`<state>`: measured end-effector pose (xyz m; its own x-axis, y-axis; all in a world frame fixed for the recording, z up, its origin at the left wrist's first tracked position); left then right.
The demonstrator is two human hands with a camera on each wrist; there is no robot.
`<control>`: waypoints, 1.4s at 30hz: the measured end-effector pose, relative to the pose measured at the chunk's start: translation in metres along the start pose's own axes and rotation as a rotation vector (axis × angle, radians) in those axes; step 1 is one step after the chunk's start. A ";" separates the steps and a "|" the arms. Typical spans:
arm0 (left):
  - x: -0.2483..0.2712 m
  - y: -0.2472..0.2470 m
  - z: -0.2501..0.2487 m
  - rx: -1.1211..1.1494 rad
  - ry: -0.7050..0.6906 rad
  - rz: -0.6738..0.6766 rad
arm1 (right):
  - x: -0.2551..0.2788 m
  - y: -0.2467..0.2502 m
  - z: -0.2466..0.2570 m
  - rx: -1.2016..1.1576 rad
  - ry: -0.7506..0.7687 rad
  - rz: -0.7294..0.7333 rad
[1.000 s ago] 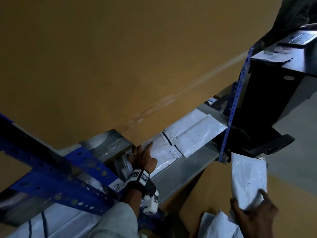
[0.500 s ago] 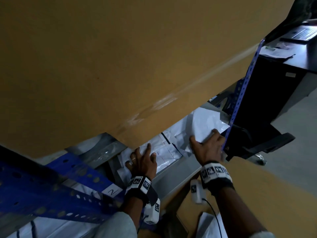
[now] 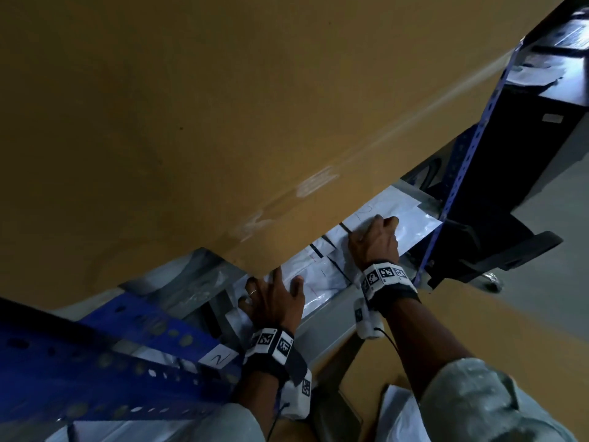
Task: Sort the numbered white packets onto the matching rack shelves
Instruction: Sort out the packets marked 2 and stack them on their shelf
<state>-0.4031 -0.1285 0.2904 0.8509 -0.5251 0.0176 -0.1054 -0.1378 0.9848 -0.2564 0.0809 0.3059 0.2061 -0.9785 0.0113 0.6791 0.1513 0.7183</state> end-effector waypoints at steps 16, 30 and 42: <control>-0.004 -0.007 -0.008 0.035 -0.011 0.136 | -0.034 -0.028 -0.019 0.374 0.126 0.205; 0.004 -0.026 -0.008 0.061 -0.040 0.091 | -0.031 -0.046 -0.027 0.328 0.140 0.154; 0.004 -0.043 -0.006 0.031 -0.014 0.040 | -0.031 -0.052 -0.031 0.401 0.177 0.077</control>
<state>-0.3926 -0.1197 0.2494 0.8383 -0.5425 0.0544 -0.1556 -0.1424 0.9775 -0.2766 0.1072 0.2465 0.3864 -0.9221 -0.0190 0.3373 0.1221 0.9334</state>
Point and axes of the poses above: each hand's wrist, its own x-axis away from the middle knuckle, its own y-axis out of the back of the hand, z = x × y, the point moved 7 cm from there along -x, towards the middle knuckle, and after that the axes turned 3 degrees about -z, right-handed, at the moved point
